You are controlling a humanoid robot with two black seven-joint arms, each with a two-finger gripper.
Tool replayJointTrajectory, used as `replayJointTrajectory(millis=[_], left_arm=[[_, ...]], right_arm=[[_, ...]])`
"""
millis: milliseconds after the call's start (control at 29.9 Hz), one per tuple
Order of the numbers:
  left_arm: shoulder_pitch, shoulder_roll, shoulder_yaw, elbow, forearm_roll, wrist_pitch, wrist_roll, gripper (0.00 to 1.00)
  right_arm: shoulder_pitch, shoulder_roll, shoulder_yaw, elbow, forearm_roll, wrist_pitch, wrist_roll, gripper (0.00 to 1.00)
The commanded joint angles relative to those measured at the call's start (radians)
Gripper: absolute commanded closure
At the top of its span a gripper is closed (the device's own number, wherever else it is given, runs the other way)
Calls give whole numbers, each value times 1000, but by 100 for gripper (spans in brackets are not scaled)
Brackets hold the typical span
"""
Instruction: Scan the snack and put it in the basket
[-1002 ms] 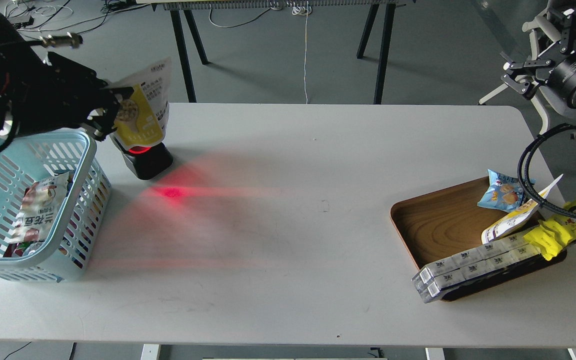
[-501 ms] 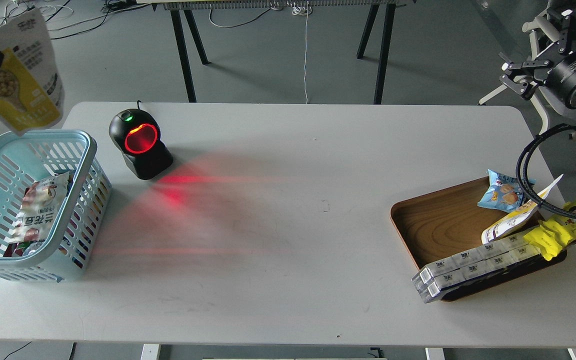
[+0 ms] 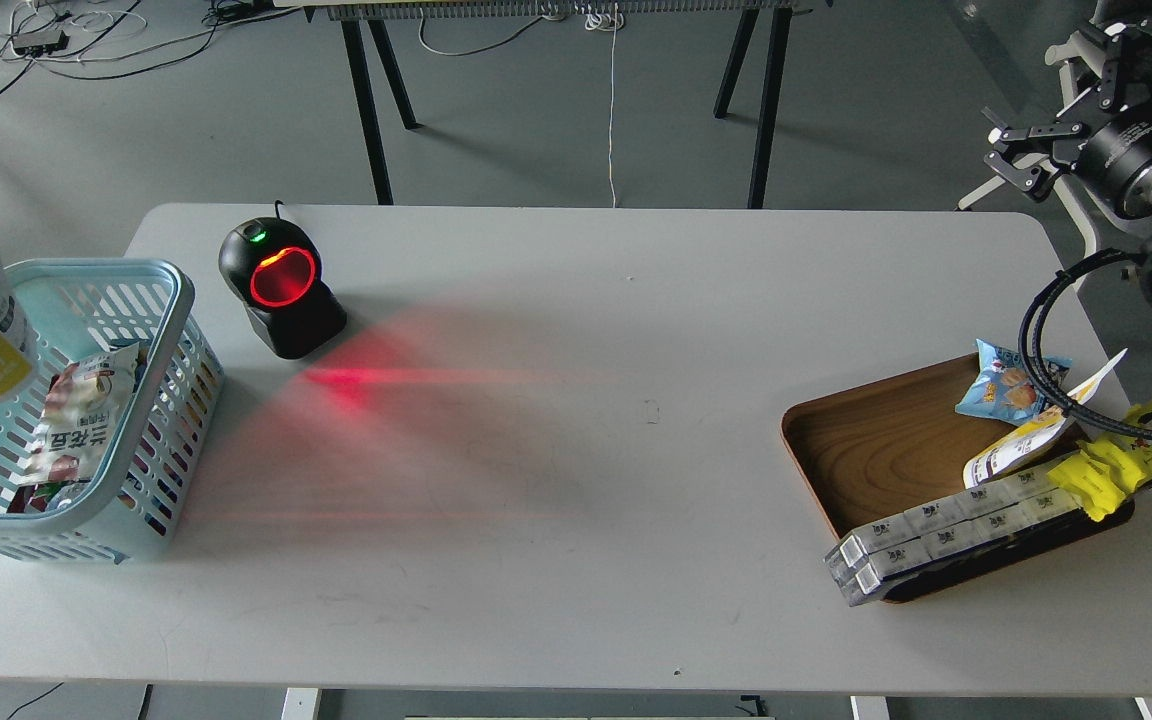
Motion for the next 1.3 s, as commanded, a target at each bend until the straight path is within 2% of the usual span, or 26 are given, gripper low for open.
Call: replayJointTrajectory(millis=[0, 301, 434, 568, 768, 835, 902, 935, 1002, 1035, 1135, 1269], left_arm=[[0, -18, 82, 10, -14, 62, 4, 99], [3, -47, 146, 10, -37, 96, 4, 99], [3, -62, 206, 8, -38, 167, 15, 99], [3, -71, 255, 10, -51, 200, 23, 99], [3, -80, 255, 11, -68, 219, 27, 91], [3, -80, 255, 11, -66, 219, 26, 83], [3, -79, 255, 11, -68, 219, 24, 68], [3, -77, 255, 11, -68, 219, 24, 54], [2, -76, 251, 13, -77, 220, 23, 14], [0, -74, 246, 13, -89, 220, 21, 3], [-14, -67, 231, 13, -126, 222, 21, 1], [-21, -58, 113, 10, -132, 220, 21, 1]], right_arm=[[0, 5, -1, 0, 0, 0, 0, 3], [3, 6, -34, 1, 0, 0, 2, 3], [3, 6, -35, 1, 0, 0, 0, 3], [3, 6, -35, 1, 0, 0, 2, 3], [1, 8, -35, 0, 0, 0, 0, 3], [1, 12, -35, 1, 0, 0, 2, 3], [1, 16, -35, -2, 0, 0, 0, 3], [1, 16, -35, -2, 0, 0, 2, 3], [1, 16, -35, -2, 0, 0, 2, 3], [1, 16, -35, -2, 0, 0, 2, 3], [1, 16, -35, -2, 0, 0, 2, 3], [3, 20, -35, -2, 0, 0, 2, 3]])
